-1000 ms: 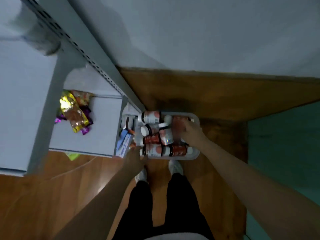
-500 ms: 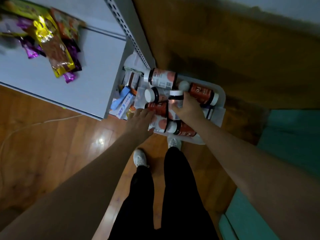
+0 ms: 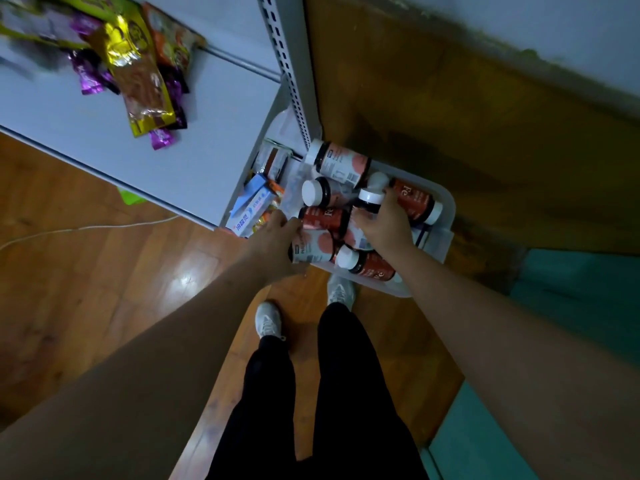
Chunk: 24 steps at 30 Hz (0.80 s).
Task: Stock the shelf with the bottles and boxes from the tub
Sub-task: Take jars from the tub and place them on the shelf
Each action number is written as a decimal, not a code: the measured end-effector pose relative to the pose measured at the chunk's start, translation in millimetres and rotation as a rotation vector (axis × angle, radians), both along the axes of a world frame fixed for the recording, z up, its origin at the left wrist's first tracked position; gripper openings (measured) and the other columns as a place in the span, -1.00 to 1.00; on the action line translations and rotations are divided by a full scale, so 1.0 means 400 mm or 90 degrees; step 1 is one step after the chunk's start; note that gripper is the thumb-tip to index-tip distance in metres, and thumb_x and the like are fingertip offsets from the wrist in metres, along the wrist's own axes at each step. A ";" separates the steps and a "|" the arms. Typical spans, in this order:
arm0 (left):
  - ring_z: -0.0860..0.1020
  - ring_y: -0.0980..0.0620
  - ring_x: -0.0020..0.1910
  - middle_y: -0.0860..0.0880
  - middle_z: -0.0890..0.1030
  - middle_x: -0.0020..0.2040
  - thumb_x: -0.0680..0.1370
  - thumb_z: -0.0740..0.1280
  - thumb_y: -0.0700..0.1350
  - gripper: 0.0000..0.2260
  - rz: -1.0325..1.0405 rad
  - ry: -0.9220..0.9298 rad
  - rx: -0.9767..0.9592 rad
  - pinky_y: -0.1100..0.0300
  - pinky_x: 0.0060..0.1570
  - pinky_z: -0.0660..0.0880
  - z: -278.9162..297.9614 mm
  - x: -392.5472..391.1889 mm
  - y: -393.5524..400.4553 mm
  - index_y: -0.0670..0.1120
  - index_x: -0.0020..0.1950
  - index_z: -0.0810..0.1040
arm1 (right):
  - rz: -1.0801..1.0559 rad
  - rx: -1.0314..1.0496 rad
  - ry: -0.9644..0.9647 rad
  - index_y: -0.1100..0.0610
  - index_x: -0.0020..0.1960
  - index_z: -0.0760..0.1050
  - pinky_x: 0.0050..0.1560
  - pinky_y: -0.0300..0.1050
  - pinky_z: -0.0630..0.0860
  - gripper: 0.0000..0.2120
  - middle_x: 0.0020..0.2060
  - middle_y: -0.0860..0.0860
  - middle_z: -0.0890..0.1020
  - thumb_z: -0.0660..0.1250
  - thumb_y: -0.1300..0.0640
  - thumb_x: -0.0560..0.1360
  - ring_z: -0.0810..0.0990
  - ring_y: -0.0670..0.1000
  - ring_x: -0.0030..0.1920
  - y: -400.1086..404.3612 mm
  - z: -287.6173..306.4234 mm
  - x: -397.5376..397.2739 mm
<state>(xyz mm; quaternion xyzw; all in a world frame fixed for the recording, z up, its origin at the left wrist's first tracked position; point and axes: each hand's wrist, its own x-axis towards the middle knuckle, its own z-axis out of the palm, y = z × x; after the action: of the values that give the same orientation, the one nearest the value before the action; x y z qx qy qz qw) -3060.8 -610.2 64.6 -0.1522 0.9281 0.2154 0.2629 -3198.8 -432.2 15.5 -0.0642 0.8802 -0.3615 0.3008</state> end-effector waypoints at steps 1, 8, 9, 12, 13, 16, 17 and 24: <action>0.47 -0.05 0.00 -0.07 0.36 0.19 0.35 0.51 0.16 -0.35 0.027 0.005 0.011 0.03 -0.06 0.55 0.016 0.012 -0.005 -0.02 0.34 0.37 | -0.006 -0.007 0.010 0.28 0.39 0.31 0.24 0.01 0.47 -0.41 0.21 0.19 0.56 0.42 0.04 0.49 0.53 0.18 0.24 0.006 0.013 0.010; 0.45 0.04 -0.04 -0.03 0.39 0.13 0.37 0.51 0.19 -0.40 0.214 0.006 0.050 0.21 -0.10 0.43 0.131 0.151 -0.024 -0.01 0.32 0.43 | -0.068 -0.070 -0.007 0.15 0.47 0.26 0.26 -0.20 0.33 -0.39 0.35 0.08 0.49 0.42 0.08 0.52 0.43 0.06 0.37 0.041 0.168 0.098; 0.45 0.03 -0.05 -0.04 0.40 0.13 0.37 0.51 0.20 -0.40 0.245 0.011 0.054 0.20 -0.10 0.43 0.143 0.180 -0.028 -0.01 0.31 0.44 | -0.071 -0.083 -0.020 0.13 0.47 0.26 0.25 -0.17 0.37 -0.40 0.35 0.05 0.49 0.42 0.07 0.52 0.45 0.04 0.36 0.039 0.198 0.116; 0.46 0.03 -0.03 -0.06 0.44 0.15 0.35 0.51 0.22 -0.40 0.332 0.050 0.082 0.19 -0.07 0.39 0.196 0.274 -0.044 0.01 0.28 0.46 | -0.064 -0.135 -0.023 0.11 0.47 0.27 0.19 -0.16 0.42 -0.40 0.26 -0.03 0.50 0.43 0.08 0.52 0.48 -0.02 0.28 0.008 0.300 0.174; 0.46 0.04 -0.01 -0.05 0.44 0.16 0.35 0.52 0.21 -0.41 0.358 0.072 0.099 0.19 -0.05 0.38 0.221 0.306 -0.053 0.02 0.28 0.47 | -0.053 -0.150 -0.019 0.10 0.46 0.28 0.15 -0.19 0.43 -0.42 0.22 -0.06 0.49 0.43 0.09 0.52 0.48 -0.05 0.24 -0.011 0.337 0.196; 0.50 0.05 0.01 -0.01 0.48 0.11 0.33 0.55 0.19 -0.45 0.422 0.140 0.138 0.19 -0.04 0.41 0.297 0.420 -0.099 0.03 0.23 0.50 | 0.019 -0.198 -0.011 0.06 0.42 0.30 0.03 -0.37 0.44 -0.47 0.20 -0.08 0.47 0.42 0.13 0.53 0.47 -0.09 0.19 -0.082 0.443 0.283; 0.53 0.06 -0.01 0.00 0.51 0.07 0.31 0.55 0.22 -0.46 0.435 0.160 0.141 0.17 -0.07 0.45 0.324 0.466 -0.119 0.05 0.19 0.51 | 0.049 -0.215 -0.003 0.07 0.42 0.30 -0.02 -0.44 0.45 -0.47 0.22 -0.05 0.47 0.43 0.14 0.53 0.47 -0.08 0.20 -0.109 0.473 0.316; 0.54 0.09 0.00 0.03 0.51 0.02 0.30 0.59 -0.04 -0.55 0.534 0.308 0.129 0.08 0.02 0.54 0.525 0.838 -0.278 0.05 0.13 0.53 | 0.228 -0.328 0.053 0.02 0.43 0.27 0.13 -0.19 0.55 -0.46 0.24 0.01 0.47 0.42 0.10 0.53 0.53 0.03 0.22 -0.371 0.684 0.590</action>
<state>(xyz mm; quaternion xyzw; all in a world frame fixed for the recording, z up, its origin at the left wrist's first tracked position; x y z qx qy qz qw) -2725.6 -721.6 274.7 -0.4319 0.7958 0.4207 -0.0561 -2962.7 -580.6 289.2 -0.3071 0.7458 -0.5109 0.2974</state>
